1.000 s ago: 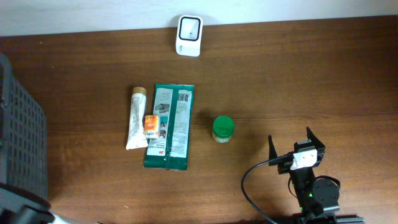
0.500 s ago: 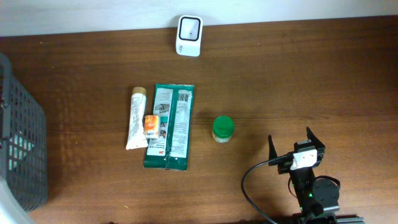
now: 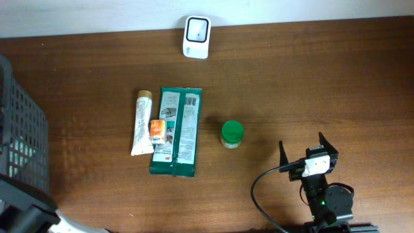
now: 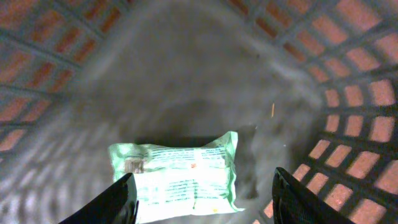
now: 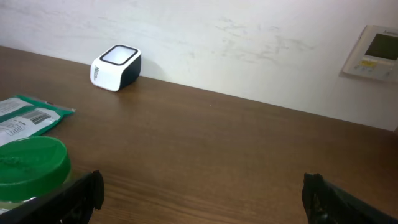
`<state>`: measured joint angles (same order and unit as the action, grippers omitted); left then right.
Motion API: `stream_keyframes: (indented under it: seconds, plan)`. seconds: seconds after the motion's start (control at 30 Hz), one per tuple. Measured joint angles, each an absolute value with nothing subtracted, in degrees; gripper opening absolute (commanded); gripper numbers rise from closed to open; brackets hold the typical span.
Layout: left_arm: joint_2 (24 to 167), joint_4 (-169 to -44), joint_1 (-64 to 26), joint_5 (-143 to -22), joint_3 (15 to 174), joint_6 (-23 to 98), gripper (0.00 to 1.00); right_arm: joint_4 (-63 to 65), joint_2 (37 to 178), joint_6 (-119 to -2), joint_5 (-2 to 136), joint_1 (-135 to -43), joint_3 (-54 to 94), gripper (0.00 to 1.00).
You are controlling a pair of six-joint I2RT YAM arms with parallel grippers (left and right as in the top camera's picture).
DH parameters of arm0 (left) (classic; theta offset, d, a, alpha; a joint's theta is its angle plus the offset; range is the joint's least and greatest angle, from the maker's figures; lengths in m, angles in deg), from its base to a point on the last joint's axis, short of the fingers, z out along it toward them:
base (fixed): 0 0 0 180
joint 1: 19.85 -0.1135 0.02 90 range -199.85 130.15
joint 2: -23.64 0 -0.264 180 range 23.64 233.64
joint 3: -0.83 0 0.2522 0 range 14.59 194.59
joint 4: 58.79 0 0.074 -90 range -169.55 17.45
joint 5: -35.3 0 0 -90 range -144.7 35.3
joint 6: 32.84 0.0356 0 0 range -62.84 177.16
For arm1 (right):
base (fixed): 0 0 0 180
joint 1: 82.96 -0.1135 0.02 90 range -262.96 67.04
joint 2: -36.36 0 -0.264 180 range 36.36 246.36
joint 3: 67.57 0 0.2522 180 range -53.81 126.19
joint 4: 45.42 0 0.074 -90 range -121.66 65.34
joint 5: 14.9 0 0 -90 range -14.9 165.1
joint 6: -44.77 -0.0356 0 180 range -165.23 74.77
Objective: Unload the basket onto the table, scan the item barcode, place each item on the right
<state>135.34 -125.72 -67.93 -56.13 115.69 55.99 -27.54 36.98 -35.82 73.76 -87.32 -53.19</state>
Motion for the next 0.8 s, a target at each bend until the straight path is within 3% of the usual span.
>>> stream_keyframes:
  seconds: [0.5,0.53,0.57,0.6,0.63,0.8]
  plan:
    - [149.0,-126.2,-67.9,-57.7,115.7,65.1,0.59,-27.5,37.0,-35.8,73.8,-87.3,-53.2,0.98]
    - [149.3,-126.1,-67.9,-57.2,115.7,65.1,0.55,-27.5,37.0,-35.8,73.8,-87.3,-53.2,0.98]
    - [149.6,-126.1,-67.9,-56.9,115.7,65.1,0.42,-27.5,37.0,-35.9,73.8,-87.3,-53.2,0.98]
    - [149.7,-126.2,-67.9,-56.5,115.7,65.3,0.12,-27.5,37.0,-35.8,73.8,-87.3,-53.2,0.98]
    - [149.7,-126.4,-67.9,-56.3,115.7,65.4,0.0,-27.5,37.0,-35.8,73.8,-87.3,-53.2,0.99]
    - [149.6,-129.5,-67.8,-54.4,117.2,64.5,0.0,-27.5,37.0,-35.8,73.8,-87.3,-53.2,0.98]
